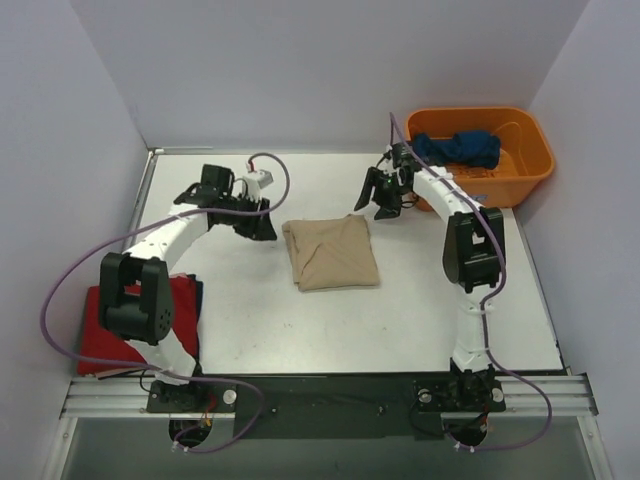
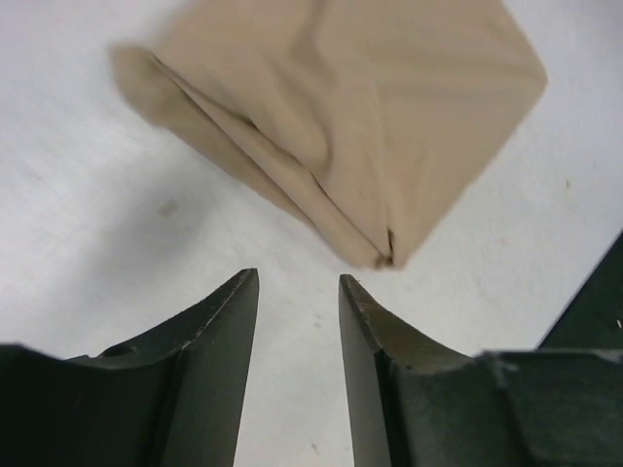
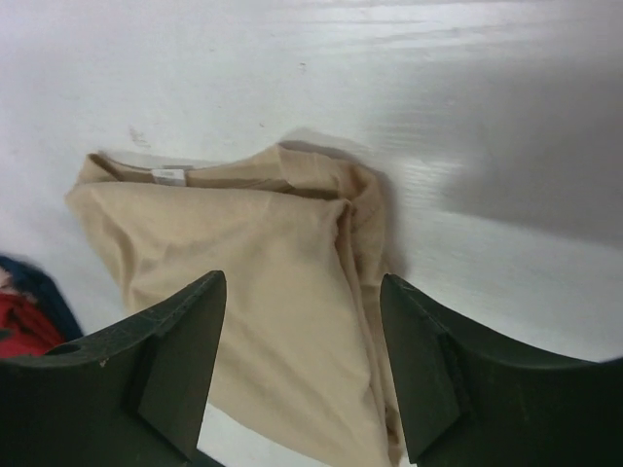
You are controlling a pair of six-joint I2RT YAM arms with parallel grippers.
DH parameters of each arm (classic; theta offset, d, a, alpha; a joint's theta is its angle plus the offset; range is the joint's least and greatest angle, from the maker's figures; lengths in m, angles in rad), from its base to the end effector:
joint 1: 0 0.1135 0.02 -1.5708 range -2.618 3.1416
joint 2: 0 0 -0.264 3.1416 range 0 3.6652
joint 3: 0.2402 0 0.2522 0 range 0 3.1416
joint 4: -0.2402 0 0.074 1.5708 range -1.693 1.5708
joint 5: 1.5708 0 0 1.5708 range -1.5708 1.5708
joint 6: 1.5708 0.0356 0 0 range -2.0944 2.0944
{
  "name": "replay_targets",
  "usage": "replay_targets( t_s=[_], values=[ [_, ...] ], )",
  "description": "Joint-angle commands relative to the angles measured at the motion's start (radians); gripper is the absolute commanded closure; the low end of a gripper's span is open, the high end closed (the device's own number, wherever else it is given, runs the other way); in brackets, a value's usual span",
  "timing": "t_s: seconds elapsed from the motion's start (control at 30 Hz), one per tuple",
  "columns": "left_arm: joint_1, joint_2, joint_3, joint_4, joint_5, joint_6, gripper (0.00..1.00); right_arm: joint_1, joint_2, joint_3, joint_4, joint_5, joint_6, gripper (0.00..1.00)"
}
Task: Fold and stack the t-shirts
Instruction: Smooth out wrinkles on the folded tshirt
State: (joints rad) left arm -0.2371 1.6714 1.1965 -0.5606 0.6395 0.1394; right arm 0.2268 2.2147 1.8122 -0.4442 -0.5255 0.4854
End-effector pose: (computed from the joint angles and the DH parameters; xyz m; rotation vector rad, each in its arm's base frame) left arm 0.3295 -0.1015 0.2293 0.6939 2.4239 -0.8640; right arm 0.4801 0.1291 0.2054 0.0692 2.4887 0.9514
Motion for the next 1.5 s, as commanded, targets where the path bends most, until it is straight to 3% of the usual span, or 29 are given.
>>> replay_targets(
  t_s=[0.0,0.1,0.2,0.23,0.37,0.5,0.7,1.13,1.2,1.23,1.27,1.3,1.33,1.37,1.47],
  values=[
    [0.028,0.102,0.149,0.166,0.023,-0.049,0.49,0.046,-0.222,0.012,-0.143,0.301,-0.059,0.39],
    [0.025,0.216,0.224,0.254,0.028,-0.177,0.47,0.129,-0.396,-0.120,-0.136,0.462,-0.131,0.41],
    [0.022,0.316,0.296,0.324,0.031,-0.253,0.46,0.318,-0.495,-0.288,-0.082,0.522,-0.241,0.46],
    [0.021,0.335,0.308,0.332,0.038,-0.279,0.46,0.360,-0.518,-0.313,-0.065,0.610,-0.260,0.49],
    [-0.002,0.418,0.386,0.315,0.008,-0.299,0.47,0.622,-0.498,-0.399,-0.042,0.688,-0.260,0.52],
    [-0.011,0.452,0.394,0.332,-0.014,-0.314,0.48,0.724,-0.417,-0.398,-0.010,0.708,-0.200,0.60],
    [-0.027,0.484,0.393,0.324,-0.004,-0.319,0.52,0.769,-0.267,-0.268,-0.028,0.702,-0.148,0.62],
    [-0.057,0.522,0.417,0.298,-0.095,-0.282,0.58,0.778,-0.162,-0.246,-0.047,0.685,-0.090,0.63],
    [-0.064,0.530,0.428,0.286,-0.100,-0.278,0.64,0.778,-0.141,-0.234,-0.053,0.694,-0.091,0.66],
    [-0.065,0.534,0.436,0.283,-0.098,-0.279,0.73,0.778,-0.127,-0.229,-0.056,0.705,-0.090,0.71],
    [-0.065,0.537,0.437,0.281,-0.098,-0.285,0.78,0.775,-0.119,-0.223,-0.065,0.710,-0.084,0.77],
    [-0.065,0.539,0.445,0.280,-0.093,-0.285,0.88,0.769,-0.115,-0.223,-0.074,0.711,-0.079,0.90],
    [-0.065,0.542,0.457,0.272,-0.092,-0.287,0.99,0.769,-0.116,-0.228,-0.077,0.708,-0.071,0.95],
    [-0.064,0.547,0.463,0.265,-0.090,-0.285,1.00,0.769,-0.124,-0.234,-0.079,0.708,-0.071,1.00],
    [-0.045,0.559,0.508,0.225,-0.098,-0.290,1.00,0.769,-0.159,-0.281,-0.071,0.665,-0.093,1.00]
  ],
)
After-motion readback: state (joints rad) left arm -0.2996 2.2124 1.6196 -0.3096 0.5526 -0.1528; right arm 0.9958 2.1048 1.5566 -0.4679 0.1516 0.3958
